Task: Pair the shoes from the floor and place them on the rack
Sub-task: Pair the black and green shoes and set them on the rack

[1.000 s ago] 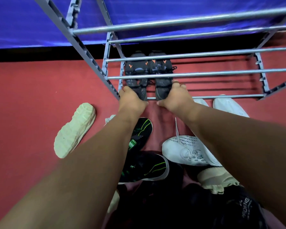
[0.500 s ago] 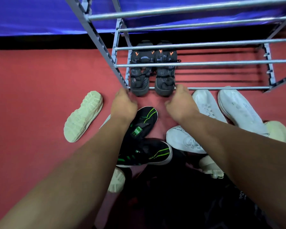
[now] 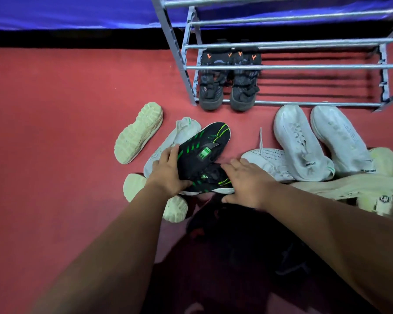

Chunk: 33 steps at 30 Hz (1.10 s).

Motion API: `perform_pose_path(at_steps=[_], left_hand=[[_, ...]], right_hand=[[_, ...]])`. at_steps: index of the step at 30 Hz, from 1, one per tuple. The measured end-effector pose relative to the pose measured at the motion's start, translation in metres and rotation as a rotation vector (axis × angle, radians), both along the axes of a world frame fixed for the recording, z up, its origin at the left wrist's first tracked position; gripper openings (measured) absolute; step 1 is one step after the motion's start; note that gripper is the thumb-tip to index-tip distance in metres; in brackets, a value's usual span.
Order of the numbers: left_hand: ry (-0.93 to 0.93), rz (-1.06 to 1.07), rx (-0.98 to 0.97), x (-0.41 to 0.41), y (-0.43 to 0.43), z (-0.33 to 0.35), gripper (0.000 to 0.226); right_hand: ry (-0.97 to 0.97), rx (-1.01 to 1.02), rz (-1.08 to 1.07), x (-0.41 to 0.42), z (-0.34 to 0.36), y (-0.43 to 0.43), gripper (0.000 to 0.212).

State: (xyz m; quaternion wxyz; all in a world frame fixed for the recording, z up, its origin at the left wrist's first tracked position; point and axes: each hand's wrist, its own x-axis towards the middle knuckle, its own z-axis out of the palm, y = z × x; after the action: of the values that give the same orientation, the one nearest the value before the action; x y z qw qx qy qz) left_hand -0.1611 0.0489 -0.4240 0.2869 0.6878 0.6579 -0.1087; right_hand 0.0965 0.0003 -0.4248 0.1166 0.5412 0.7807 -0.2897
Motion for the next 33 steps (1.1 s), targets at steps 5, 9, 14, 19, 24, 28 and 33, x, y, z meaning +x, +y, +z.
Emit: perform_pose_path(at_steps=[5, 9, 14, 19, 24, 28, 33], left_hand=[[0.139, 0.006, 0.073, -0.002, -0.003, -0.008, 0.118], [0.119, 0.015, 0.093, 0.001, 0.001, -0.009, 0.106], [0.081, 0.015, -0.031, -0.002, 0.019, 0.011, 0.089], [0.266, -0.032, -0.246, 0.011, 0.030, 0.026, 0.104], [0.340, -0.024, -0.264, 0.018, 0.030, 0.031, 0.097], [0.306, -0.061, -0.283, 0.012, 0.028, 0.037, 0.095], [0.139, 0.044, -0.472, 0.002, 0.024, 0.052, 0.098]], right_hand=[[-0.062, -0.049, -0.031, -0.010, -0.002, 0.010, 0.081], [-0.103, -0.020, 0.004, -0.014, -0.005, 0.012, 0.081], [-0.131, -0.092, 0.002, 0.005, 0.015, 0.031, 0.080], [-0.229, -0.055, 0.029, 0.046, 0.050, 0.047, 0.080], [-0.372, -0.025, -0.041, 0.087, 0.088, 0.063, 0.068], [-0.429, -0.024, -0.094, 0.113, 0.105, 0.063, 0.074], [-0.461, 0.018, -0.125, 0.124, 0.115, 0.056, 0.076]])
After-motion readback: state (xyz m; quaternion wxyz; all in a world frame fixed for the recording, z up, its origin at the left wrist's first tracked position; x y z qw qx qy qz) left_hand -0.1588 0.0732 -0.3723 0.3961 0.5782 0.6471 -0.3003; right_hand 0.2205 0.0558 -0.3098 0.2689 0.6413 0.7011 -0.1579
